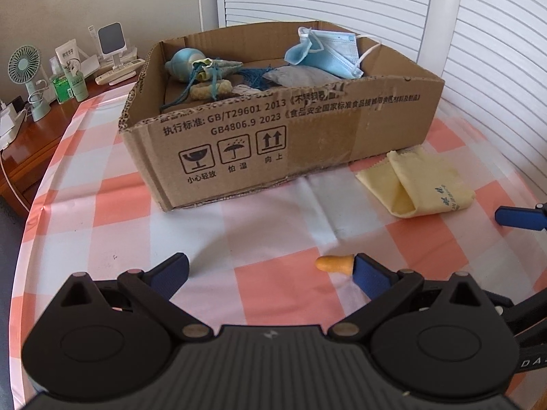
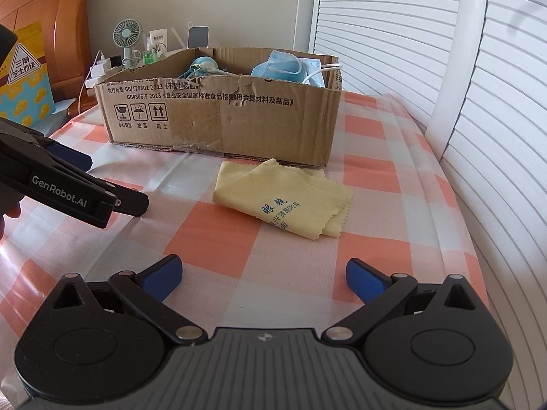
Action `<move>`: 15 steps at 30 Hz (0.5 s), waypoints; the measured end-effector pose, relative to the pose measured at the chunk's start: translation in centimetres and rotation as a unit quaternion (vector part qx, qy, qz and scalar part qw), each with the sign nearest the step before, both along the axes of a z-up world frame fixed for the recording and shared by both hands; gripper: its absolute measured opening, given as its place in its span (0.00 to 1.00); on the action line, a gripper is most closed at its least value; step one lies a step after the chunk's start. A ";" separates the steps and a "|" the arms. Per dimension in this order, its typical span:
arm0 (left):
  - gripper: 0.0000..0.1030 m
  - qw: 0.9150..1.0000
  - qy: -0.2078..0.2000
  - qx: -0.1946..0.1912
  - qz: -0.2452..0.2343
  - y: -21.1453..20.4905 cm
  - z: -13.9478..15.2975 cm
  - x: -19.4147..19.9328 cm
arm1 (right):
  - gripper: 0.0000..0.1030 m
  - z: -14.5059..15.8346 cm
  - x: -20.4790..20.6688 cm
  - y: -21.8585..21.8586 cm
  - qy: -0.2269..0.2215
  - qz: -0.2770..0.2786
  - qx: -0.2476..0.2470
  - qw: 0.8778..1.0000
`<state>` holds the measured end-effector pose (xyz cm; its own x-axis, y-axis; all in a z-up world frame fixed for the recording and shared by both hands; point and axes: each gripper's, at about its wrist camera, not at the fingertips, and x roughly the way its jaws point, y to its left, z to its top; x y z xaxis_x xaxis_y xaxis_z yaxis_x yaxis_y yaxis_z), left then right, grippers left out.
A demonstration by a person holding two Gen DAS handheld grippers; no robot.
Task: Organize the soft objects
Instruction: 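Move the left tool toward the small orange earplug while the right tool returns toward the yellow cloth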
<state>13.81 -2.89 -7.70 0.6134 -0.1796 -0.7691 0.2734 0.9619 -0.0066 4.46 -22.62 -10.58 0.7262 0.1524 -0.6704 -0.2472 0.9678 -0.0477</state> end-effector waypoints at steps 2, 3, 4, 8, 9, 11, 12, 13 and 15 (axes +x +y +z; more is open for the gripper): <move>0.98 1.000 -0.007 0.006 -0.006 -0.1 0.0 -0.2 | 1.00 0.0 0.0 0.0 0.000 0.000 0.000 1.000; 0.98 1.000 -0.012 0.012 -0.009 -0.3 0.1 -0.4 | 1.00 0.0 0.0 0.0 0.000 0.000 0.000 1.000; 0.98 1.000 -0.017 0.020 -0.012 -0.5 0.2 -0.5 | 1.00 0.0 0.0 0.0 0.000 0.000 0.000 1.000; 0.98 0.998 -0.034 0.043 -0.025 -0.9 0.4 -1.1 | 1.00 0.0 0.0 0.0 0.000 0.000 0.000 1.000; 0.98 0.998 -0.035 0.045 -0.025 -0.8 0.4 -1.1 | 1.00 0.0 0.0 0.0 0.000 0.000 0.000 1.000; 0.96 0.998 -0.039 0.045 -0.025 -0.6 0.6 -1.4 | 1.00 0.0 0.0 0.0 0.000 0.000 0.000 1.000; 0.96 0.998 -0.040 0.045 -0.025 -0.5 0.6 -1.4 | 1.00 0.0 0.0 0.0 0.000 0.000 0.000 1.000; 0.96 0.998 -0.039 0.046 -0.026 -0.3 0.6 -1.5 | 1.00 0.0 0.0 0.0 0.000 0.000 0.000 1.000; 0.96 0.998 -0.036 0.047 -0.022 0.0 0.5 -1.3 | 1.00 0.0 0.0 0.0 0.000 0.000 0.000 1.000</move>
